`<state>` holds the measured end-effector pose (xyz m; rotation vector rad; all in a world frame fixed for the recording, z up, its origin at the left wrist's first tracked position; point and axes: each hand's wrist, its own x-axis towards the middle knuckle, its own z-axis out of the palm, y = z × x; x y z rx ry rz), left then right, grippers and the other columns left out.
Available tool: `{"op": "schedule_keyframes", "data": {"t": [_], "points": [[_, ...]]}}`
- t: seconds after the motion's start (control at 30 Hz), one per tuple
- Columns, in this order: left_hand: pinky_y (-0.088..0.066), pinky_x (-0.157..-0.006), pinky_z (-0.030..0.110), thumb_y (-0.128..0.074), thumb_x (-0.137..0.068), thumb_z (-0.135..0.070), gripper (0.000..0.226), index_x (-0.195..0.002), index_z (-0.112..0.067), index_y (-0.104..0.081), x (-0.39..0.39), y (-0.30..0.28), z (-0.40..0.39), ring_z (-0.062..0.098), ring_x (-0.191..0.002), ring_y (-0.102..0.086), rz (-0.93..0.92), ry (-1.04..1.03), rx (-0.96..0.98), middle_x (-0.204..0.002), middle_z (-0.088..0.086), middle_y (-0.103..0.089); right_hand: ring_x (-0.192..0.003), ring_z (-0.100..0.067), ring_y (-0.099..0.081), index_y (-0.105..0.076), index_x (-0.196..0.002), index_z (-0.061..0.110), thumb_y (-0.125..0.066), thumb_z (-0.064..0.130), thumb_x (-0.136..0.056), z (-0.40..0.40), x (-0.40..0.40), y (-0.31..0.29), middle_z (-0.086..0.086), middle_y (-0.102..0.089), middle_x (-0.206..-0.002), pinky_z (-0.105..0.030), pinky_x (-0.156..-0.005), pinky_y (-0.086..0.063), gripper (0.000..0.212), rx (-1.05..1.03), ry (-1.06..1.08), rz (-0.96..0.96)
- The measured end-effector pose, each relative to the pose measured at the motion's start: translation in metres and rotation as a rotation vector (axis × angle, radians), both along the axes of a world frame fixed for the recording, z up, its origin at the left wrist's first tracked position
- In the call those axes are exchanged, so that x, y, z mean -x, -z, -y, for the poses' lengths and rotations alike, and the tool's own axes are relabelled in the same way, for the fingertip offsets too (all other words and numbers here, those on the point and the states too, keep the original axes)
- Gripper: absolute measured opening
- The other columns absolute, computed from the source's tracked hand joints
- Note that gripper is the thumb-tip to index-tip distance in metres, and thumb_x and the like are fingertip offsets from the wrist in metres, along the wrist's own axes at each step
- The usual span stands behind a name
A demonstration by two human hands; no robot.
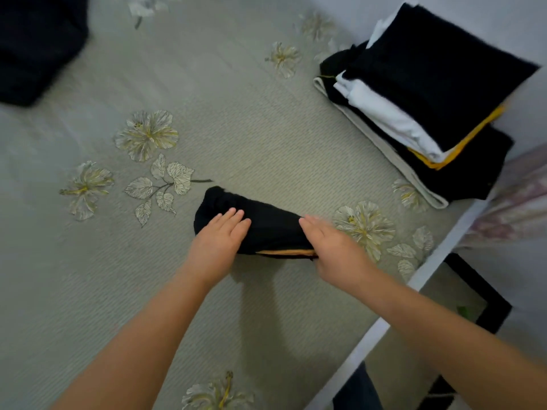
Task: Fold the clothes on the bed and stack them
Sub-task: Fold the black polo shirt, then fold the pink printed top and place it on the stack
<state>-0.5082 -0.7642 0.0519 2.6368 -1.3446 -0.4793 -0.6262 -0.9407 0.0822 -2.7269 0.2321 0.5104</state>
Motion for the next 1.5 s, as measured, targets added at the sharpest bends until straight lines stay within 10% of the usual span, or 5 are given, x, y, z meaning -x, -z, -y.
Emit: {"op": "schedule_keyframes", "data": {"t": [0.5, 0.7, 0.97, 1.1, 1.5], "points": [[-0.047, -0.078, 0.059, -0.054, -0.063, 0.013, 0.04, -0.102, 0.013, -0.063, -0.063, -0.133, 0.31, 0.05, -0.097, -0.059, 0.289, 0.226, 0.306, -0.108, 0.033, -0.061, -0.14, -0.017, -0.023, -0.019, -0.144, 0.009, -0.052, 0.001, -0.084, 0.275, -0.027, -0.132, -0.008, -0.022, -0.152, -0.021, -0.111, -0.017, 0.07, 0.058, 0.186, 0.281], [-0.04, -0.085, 0.062, -0.06, -0.07, 0.011, 0.032, -0.102, 0.008, -0.065, -0.115, -0.16, 0.426, 0.051, -0.097, -0.059, 0.562, 0.289, 0.491, -0.104, 0.029, -0.064, -0.096, -0.045, -0.062, -0.06, -0.108, -0.012, -0.071, -0.018, -0.046, 0.361, -0.054, -0.154, -0.03, -0.064, -0.105, -0.057, -0.082, -0.046, 0.063, 0.321, 0.226, 0.736], [0.004, -0.114, 0.039, -0.043, -0.09, -0.003, 0.075, -0.146, -0.025, 0.002, -0.101, -0.016, 0.444, 0.022, -0.141, 0.013, 0.206, 0.136, -0.165, -0.155, 0.003, 0.007, -0.142, -0.032, -0.004, -0.012, -0.146, 0.009, -0.038, 0.041, -0.095, 0.37, -0.066, -0.018, -0.017, -0.01, -0.154, -0.046, -0.114, -0.003, 0.066, 0.251, 0.221, -0.003], [0.015, -0.108, 0.029, -0.044, -0.085, -0.011, 0.073, -0.144, -0.02, -0.003, -0.072, 0.029, 0.448, 0.015, -0.132, 0.025, 0.018, 0.205, -0.026, -0.153, 0.0, 0.005, -0.128, -0.034, -0.041, -0.053, -0.128, 0.018, -0.063, 0.038, -0.081, 0.403, -0.053, 0.029, -0.013, -0.047, -0.138, -0.059, -0.101, -0.03, 0.052, 0.353, 0.315, 0.176], [0.011, -0.111, 0.041, -0.038, -0.094, -0.021, 0.073, -0.142, -0.03, 0.015, -0.054, 0.04, 0.457, 0.02, -0.14, 0.019, 0.092, 0.098, -0.251, -0.153, -0.003, 0.017, -0.142, -0.027, 0.008, 0.0, -0.146, 0.033, -0.018, 0.053, -0.093, 0.429, -0.047, 0.066, -0.003, 0.007, -0.156, -0.052, -0.112, 0.004, 0.059, 0.305, 0.248, 0.018]]}}
